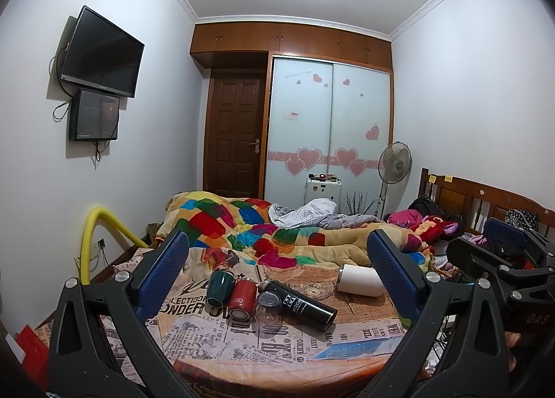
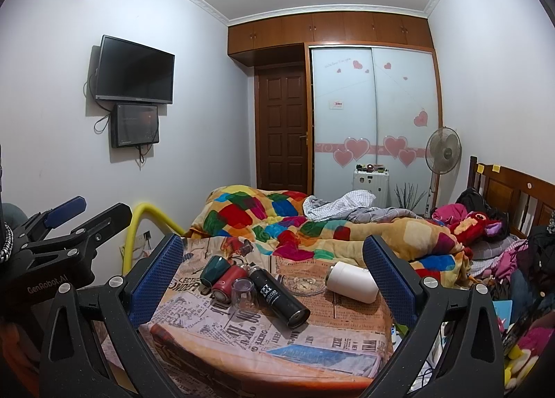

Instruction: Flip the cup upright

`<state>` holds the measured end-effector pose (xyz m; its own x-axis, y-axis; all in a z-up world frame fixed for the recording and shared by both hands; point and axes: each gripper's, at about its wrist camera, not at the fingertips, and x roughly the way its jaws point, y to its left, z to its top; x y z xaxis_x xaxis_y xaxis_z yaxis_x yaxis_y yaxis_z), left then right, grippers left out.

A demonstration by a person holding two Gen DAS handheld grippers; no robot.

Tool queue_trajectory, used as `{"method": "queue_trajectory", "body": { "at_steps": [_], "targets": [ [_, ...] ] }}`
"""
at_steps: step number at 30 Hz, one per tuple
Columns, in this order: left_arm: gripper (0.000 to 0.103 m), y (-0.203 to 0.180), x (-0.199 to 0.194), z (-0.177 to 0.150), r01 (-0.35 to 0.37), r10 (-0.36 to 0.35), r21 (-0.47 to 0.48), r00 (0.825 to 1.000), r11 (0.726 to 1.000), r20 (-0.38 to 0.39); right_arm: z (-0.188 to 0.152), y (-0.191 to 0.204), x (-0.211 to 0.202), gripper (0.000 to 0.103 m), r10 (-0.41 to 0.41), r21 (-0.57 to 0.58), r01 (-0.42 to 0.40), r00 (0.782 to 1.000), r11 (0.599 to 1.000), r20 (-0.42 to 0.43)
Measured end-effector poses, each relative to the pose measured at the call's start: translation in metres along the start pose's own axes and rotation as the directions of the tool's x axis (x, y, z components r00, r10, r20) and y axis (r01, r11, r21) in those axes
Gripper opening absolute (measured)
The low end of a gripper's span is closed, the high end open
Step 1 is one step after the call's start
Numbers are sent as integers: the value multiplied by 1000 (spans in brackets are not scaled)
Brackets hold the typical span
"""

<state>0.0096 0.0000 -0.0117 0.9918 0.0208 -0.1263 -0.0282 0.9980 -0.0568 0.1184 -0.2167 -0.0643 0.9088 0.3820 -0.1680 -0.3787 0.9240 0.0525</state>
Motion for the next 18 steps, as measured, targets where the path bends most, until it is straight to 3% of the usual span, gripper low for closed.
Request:
{"method": "queue_trajectory", "body": {
  "at_steps": [18],
  "targets": [
    [103, 2, 18, -9, -5, 4, -22, 999, 1000, -41, -8, -1, 15, 103, -3, -2, 2, 1000, 1000, -30]
  ]
}}
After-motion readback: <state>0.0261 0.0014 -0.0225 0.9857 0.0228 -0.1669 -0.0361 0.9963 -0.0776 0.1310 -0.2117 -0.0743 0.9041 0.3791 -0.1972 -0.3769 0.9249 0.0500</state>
